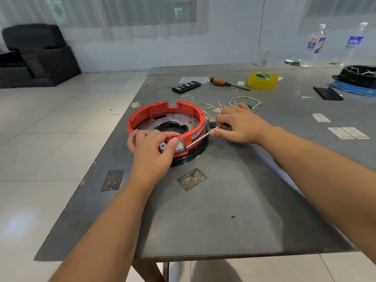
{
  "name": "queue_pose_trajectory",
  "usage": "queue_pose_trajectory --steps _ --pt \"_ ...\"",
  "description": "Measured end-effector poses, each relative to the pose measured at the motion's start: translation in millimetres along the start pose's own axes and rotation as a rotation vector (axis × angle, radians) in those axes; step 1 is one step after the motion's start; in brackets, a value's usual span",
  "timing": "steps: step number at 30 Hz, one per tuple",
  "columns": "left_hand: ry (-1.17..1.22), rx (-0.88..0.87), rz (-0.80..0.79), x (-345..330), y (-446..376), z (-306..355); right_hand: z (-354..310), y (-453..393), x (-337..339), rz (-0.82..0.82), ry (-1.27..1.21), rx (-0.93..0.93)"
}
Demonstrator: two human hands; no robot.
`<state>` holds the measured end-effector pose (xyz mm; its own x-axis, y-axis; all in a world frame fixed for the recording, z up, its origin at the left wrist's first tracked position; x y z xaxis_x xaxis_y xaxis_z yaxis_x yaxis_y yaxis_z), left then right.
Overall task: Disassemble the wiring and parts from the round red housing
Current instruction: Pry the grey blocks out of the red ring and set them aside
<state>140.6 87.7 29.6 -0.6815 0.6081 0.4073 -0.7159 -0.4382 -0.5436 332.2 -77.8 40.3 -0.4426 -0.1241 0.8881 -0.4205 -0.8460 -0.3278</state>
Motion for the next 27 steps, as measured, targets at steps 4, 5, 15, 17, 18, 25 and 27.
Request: queue_pose_trajectory --steps 4,5,15,17,18,25,27 --pt "0.007 -0.035 -0.008 -0.1 1.2 3.3 2.4 9.2 7.3 -0.036 0.035 -0.047" --pt "0.009 -0.039 -0.011 -0.3 1.3 4.2 4.2 13.0 9.4 -0.044 0.043 -0.069" --pt "0.02 -0.105 -0.033 -0.5 3.5 6.9 3.0 44.6 30.9 0.11 0.068 -0.311" --pt "0.014 -0.103 -0.028 -0.5 3.4 6.2 2.2 46.3 32.7 0.133 0.073 -0.312" --pt "0.011 -0.1 -0.027 -0.5 3.1 5.4 3.4 47.4 33.7 0.145 0.075 -0.317" --pt "-0.018 -0.101 -0.031 -1.8 1.6 2.5 4.2 50.2 31.4 0.137 0.1 -0.312" --pt "-0.014 -0.107 -0.028 -2.1 2.0 3.1 4.1 49.5 29.6 0.127 0.066 -0.321"
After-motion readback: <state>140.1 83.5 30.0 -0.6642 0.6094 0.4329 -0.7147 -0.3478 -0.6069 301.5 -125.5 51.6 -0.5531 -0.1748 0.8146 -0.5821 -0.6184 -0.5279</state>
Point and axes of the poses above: each hand's wrist, its own y-axis away from the middle knuckle, its own x-axis out of the back of the hand, z = x × y, the point moved 9 cm from there along -y, towards the middle knuckle, and after that the axes turned 12 degrees about y, right-handed, at the moved point
